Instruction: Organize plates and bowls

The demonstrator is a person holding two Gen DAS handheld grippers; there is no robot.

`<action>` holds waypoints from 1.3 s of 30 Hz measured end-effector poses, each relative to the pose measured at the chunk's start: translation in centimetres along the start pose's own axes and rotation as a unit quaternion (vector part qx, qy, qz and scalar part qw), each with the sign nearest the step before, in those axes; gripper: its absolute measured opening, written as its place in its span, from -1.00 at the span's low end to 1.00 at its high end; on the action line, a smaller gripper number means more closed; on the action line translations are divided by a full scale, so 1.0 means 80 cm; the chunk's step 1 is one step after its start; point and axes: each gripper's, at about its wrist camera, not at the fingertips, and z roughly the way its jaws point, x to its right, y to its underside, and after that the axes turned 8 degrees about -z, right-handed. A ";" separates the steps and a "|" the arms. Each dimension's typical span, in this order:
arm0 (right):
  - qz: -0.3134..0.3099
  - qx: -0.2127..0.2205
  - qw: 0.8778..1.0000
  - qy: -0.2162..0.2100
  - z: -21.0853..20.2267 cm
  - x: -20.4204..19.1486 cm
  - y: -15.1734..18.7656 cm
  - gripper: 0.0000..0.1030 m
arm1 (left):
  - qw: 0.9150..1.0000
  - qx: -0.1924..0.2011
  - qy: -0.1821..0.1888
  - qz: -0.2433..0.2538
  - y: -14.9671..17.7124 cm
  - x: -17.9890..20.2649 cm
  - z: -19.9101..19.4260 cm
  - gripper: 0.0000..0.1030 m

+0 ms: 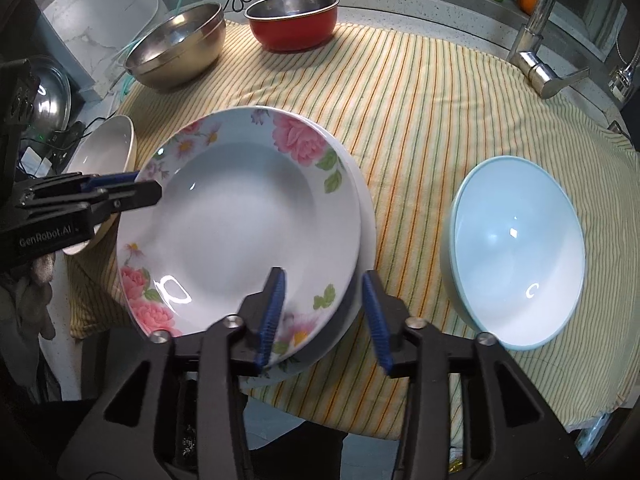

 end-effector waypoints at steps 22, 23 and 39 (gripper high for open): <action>0.038 0.081 0.992 -0.084 -0.044 -0.004 -0.040 0.28 | 0.991 0.077 0.020 -0.104 -0.005 -0.065 -0.074 -0.22; 0.035 0.082 0.992 -0.087 -0.045 -0.008 -0.042 0.28 | 0.990 0.081 0.019 -0.113 -0.003 -0.071 -0.078 -0.22; -0.057 0.075 0.984 -0.152 -0.013 -0.113 -0.105 0.28 | 0.968 0.119 -0.028 -0.220 0.043 -0.178 -0.119 -0.22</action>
